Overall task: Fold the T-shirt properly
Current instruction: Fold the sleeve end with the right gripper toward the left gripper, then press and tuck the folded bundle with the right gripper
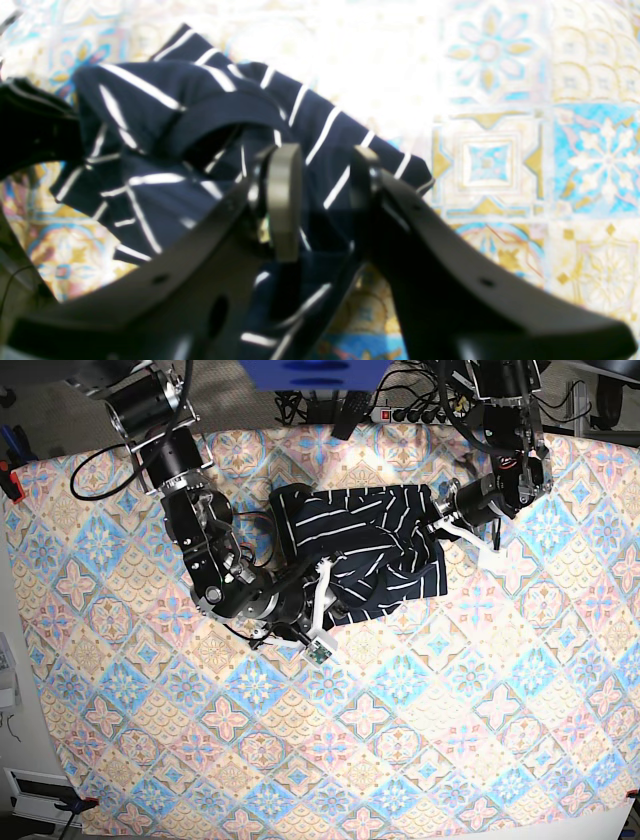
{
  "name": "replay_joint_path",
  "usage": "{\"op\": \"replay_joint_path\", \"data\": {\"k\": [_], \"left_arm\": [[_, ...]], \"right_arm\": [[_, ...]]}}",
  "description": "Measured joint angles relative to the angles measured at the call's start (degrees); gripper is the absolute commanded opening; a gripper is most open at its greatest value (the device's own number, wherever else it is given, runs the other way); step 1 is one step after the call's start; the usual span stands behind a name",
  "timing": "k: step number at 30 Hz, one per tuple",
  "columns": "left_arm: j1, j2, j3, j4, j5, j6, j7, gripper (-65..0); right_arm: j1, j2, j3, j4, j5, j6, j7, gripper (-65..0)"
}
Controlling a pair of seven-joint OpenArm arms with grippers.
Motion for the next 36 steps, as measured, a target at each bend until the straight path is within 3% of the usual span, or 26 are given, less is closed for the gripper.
{"op": "replay_joint_path", "data": {"k": [8, 11, 16, 19, 26, 31, 36], "left_arm": [[0.02, -0.02, 0.02, 0.00, 0.07, 0.02, 0.00, -65.0], [-0.02, -0.02, 0.04, 0.00, 0.02, 0.00, 0.00, -65.0], [-0.02, -0.02, 0.04, 0.00, 0.09, 0.00, 0.02, -65.0], [-0.52, -0.02, 0.04, -0.11, 0.20, 0.00, 0.15, -65.0], [-2.75, -0.09, 0.00, -4.70, -0.04, -0.20, -0.13, -65.0], [-2.91, -0.04, -0.07, -5.51, -0.42, -0.17, -0.42, -65.0], [-2.91, -0.07, -0.07, -5.51, -0.44, -0.17, -0.42, -65.0]], "right_arm": [[-1.18, 6.40, 1.09, -0.13, -0.57, -0.37, -0.13, -51.8], [-2.99, 6.21, 0.72, -0.13, -0.81, 0.24, -0.22, -51.9], [-4.92, 6.38, 0.55, 0.28, -8.79, -0.37, 0.70, -51.9], [-8.15, 6.86, -0.37, 1.11, -9.73, -0.35, -0.59, -51.9], [-6.43, 2.69, -13.79, 5.31, -9.44, 0.04, -0.04, -51.9], [-4.68, 0.31, -17.09, 5.25, -9.44, 0.09, -0.59, -51.9], [-1.14, 0.22, -22.77, 5.27, -9.53, 0.07, -0.44, -51.9]]}}
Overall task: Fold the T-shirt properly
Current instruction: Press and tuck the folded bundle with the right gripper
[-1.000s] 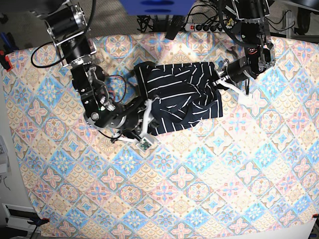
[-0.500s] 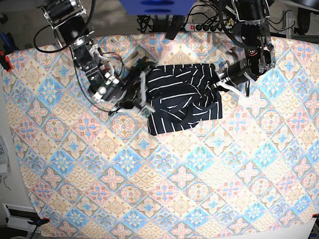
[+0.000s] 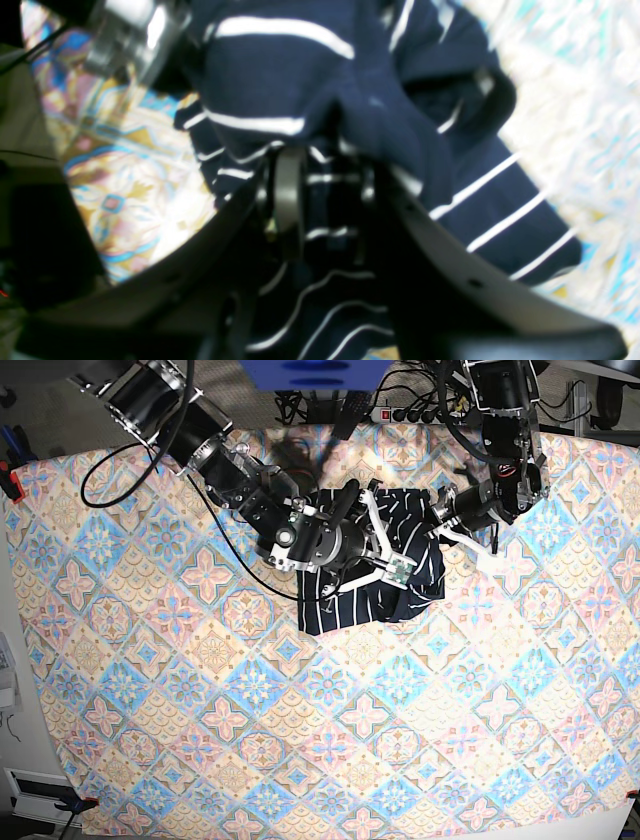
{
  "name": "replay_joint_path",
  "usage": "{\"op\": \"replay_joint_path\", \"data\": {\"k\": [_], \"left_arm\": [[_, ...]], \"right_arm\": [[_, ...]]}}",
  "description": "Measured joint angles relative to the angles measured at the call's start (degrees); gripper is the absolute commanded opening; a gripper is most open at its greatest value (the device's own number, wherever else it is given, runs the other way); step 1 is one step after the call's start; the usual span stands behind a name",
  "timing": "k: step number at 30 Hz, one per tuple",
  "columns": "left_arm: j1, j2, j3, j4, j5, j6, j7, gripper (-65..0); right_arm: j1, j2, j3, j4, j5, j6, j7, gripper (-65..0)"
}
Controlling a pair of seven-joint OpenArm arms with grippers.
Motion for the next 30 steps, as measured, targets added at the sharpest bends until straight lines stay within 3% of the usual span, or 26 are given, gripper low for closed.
{"op": "replay_joint_path", "data": {"k": [3, 9, 14, 21, 23, 26, 30], "left_arm": [[0.07, -0.11, -0.22, 0.00, -0.07, -0.02, 0.00, -65.0], [0.22, -1.70, -0.72, 0.00, -0.66, -0.20, 0.48, -65.0], [0.26, -1.01, -5.57, 0.00, -0.66, -0.17, 1.29, -65.0], [0.39, -1.57, -5.70, -0.02, -7.58, 0.22, 0.85, -64.5], [0.31, -1.57, -5.68, -0.02, -7.85, 0.22, 0.85, -59.9], [0.37, -1.60, -5.70, -0.02, -8.33, 0.22, 0.85, -46.1], [0.37, -1.60, -5.81, -0.02, -8.66, 0.17, 2.69, -37.4]], "right_arm": [[0.15, 0.59, -3.21, 0.00, 0.37, 0.17, -0.52, -51.9], [0.24, 6.38, -3.43, 0.04, 0.02, 0.26, -7.43, -51.9], [0.13, 7.08, -3.13, 1.81, 0.31, 0.42, -6.64, -51.9], [-0.31, 6.40, 8.44, 4.44, -0.26, -0.24, -2.49, -51.9], [-0.26, 4.83, 9.49, 3.96, -0.72, -0.39, -1.57, -52.0], [-0.81, 2.27, 8.46, 2.14, 0.96, 0.48, -0.07, -52.0], [-1.18, 1.05, 8.61, -0.02, 0.20, 0.24, -0.28, -52.0]]}}
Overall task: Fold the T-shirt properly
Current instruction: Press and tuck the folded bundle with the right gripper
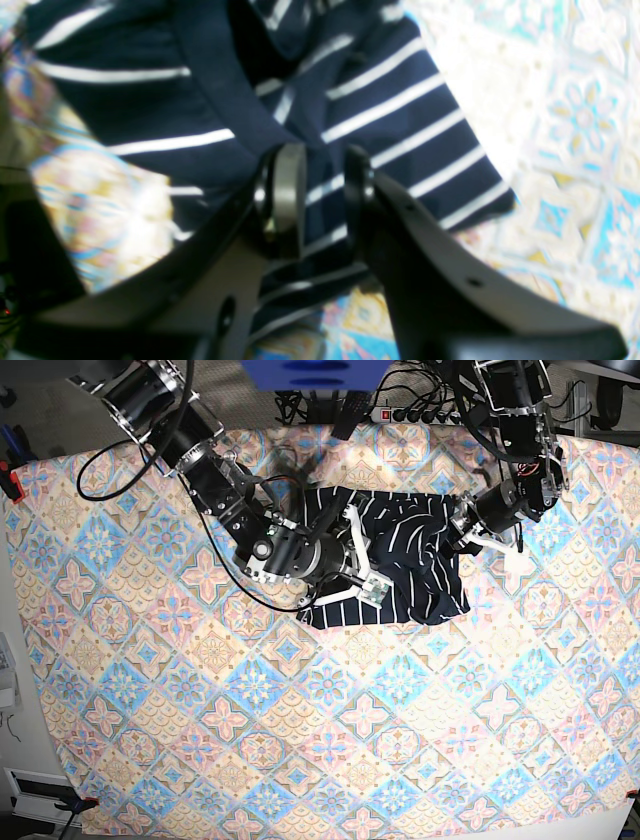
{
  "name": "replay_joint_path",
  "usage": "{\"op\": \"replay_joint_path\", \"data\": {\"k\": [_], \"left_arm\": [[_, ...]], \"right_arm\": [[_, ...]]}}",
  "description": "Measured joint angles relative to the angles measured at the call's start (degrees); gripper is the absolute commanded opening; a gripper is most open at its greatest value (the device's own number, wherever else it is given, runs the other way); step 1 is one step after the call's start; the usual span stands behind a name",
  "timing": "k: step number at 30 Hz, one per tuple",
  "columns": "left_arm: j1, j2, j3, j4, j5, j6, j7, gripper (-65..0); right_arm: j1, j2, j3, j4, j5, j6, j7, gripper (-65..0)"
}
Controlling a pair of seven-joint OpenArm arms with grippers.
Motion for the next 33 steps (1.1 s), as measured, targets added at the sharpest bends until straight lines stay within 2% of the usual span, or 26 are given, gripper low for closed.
{"op": "replay_joint_path", "data": {"k": [7, 11, 14, 20, 22, 27, 33], "left_arm": [[0.35, 0.24, -0.79, -0.04, -0.26, 0.02, 0.15, -36.6], [0.81, 2.45, -8.09, -0.09, -3.02, -0.02, -0.24, -36.6], [0.94, 2.71, -9.60, -0.11, -2.84, 0.02, 0.31, -36.6], [1.62, 2.84, -14.08, -0.09, -9.29, -2.95, 0.11, -36.8], [2.14, 2.56, -14.21, -0.11, -9.35, -2.86, 0.17, -36.9], [1.70, 2.97, -14.05, -0.09, -10.19, -2.95, 1.62, -37.0], [2.25, 1.55, -14.32, -0.09, -10.14, -3.17, 2.49, -37.3]], "right_arm": [[0.22, -2.58, -1.38, -1.36, 0.07, -0.39, 0.22, -52.0], [-0.02, -3.30, -4.90, -2.38, 0.00, -0.02, 0.13, -52.0], [-0.15, -3.13, -6.05, -2.43, -0.13, -0.02, 0.00, -52.0], [-0.68, -3.17, -6.05, -2.43, -0.09, -0.20, 0.00, -52.0], [-0.79, -3.98, -6.56, -2.43, -0.17, -0.11, -0.33, -51.9], [-0.22, -5.86, -12.68, -6.23, -0.28, 0.00, -0.37, -52.0], [1.88, -7.13, -13.90, -6.73, 0.24, 0.17, 0.09, -52.0]]}}
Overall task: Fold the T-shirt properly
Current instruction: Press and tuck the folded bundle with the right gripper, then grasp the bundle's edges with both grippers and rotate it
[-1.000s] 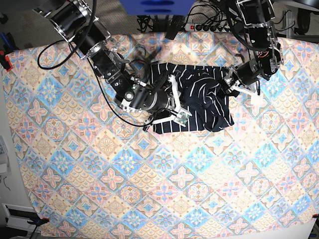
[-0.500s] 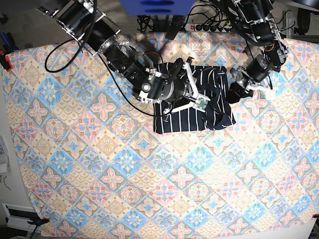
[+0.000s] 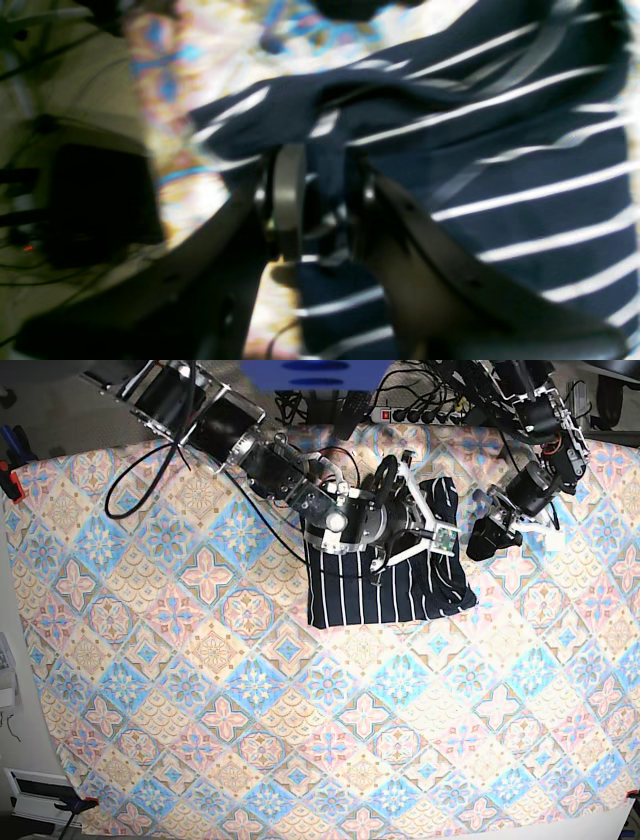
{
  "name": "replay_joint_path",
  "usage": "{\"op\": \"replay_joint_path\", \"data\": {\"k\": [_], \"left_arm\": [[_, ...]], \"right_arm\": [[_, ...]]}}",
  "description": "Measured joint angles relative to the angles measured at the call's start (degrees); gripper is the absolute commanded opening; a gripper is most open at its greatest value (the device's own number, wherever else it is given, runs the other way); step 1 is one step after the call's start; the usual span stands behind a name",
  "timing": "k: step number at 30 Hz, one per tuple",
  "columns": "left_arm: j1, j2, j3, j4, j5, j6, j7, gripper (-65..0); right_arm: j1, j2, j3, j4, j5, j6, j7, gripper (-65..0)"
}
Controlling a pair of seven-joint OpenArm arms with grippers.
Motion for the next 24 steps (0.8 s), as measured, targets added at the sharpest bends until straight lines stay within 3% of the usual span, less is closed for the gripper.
{"op": "replay_joint_path", "data": {"k": [9, 19, 22, 24], "left_arm": [[0.31, -3.96, -0.09, 0.09, 0.02, -0.17, -0.63, -37.3], [1.29, -5.18, 0.39, 0.11, -0.11, -0.20, -0.17, -37.3], [1.70, -5.16, 0.35, 0.11, 0.09, -0.20, -0.15, -37.3], [1.55, -5.14, 0.35, 0.11, 0.09, -0.22, -0.17, -37.3]], "right_arm": [[1.38, -0.15, -6.54, -3.30, -0.20, 0.00, -0.11, -52.0], [1.09, 1.70, 9.01, 2.23, -0.55, -0.63, 0.24, -52.0], [-0.26, -0.96, 6.97, -3.08, -1.57, -0.61, -0.74, -52.0], [-1.29, -3.17, 4.42, -6.27, -0.22, -0.42, 1.46, -52.0]]}}
